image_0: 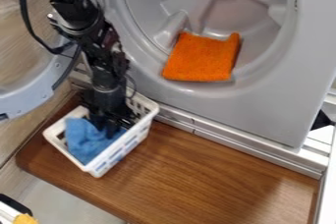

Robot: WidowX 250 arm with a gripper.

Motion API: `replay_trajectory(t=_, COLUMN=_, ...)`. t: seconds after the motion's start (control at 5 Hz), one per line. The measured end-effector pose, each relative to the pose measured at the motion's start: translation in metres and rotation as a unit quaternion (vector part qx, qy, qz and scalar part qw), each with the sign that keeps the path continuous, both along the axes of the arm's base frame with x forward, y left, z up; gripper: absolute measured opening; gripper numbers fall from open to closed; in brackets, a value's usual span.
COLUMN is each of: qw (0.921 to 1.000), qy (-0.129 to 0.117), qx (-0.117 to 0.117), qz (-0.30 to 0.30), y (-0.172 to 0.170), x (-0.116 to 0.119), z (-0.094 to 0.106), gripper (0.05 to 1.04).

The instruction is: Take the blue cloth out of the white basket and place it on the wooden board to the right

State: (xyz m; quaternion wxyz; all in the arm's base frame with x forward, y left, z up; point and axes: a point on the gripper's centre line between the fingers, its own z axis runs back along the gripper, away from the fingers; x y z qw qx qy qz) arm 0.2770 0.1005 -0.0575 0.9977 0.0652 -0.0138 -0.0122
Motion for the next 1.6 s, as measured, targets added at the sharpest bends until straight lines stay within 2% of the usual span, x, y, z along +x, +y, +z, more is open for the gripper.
replay_trajectory(t=0.2, qw=0.9997, qy=-0.022, qx=0.006, qz=-0.011, y=-0.010, x=0.000, z=0.019, gripper=0.134)
replay_trajectory(t=0.4, qw=0.9981, qy=-0.061, qx=0.010, qz=0.004, y=-0.011, x=0.003, z=0.049, gripper=0.055)
replay_trajectory(t=0.6, qw=0.9949, qy=-0.086, qx=0.035, qz=0.039, y=-0.004, x=0.003, z=0.079, gripper=0.050)
replay_trajectory(t=0.8, qw=0.9921, qy=-0.095, qx=0.051, qz=0.064, y=-0.006, x=-0.003, z=0.093, gripper=0.050)
replay_trajectory(t=1.0, qw=0.9936, qy=-0.104, qx=0.036, qz=0.023, y=-0.049, x=-0.005, z=0.105, gripper=0.050)
replay_trajectory(t=1.2, qw=0.9899, qy=-0.136, qx=0.013, qz=-0.036, y=-0.094, x=-0.012, z=0.125, gripper=0.050)
replay_trajectory(t=1.4, qw=0.9762, qy=-0.187, qx=-0.029, qz=-0.106, y=-0.143, x=-0.026, z=0.158, gripper=0.050)
replay_trajectory(t=1.6, qw=0.9666, qy=-0.201, qx=-0.053, qz=-0.150, y=-0.190, x=-0.039, z=0.170, gripper=0.050)
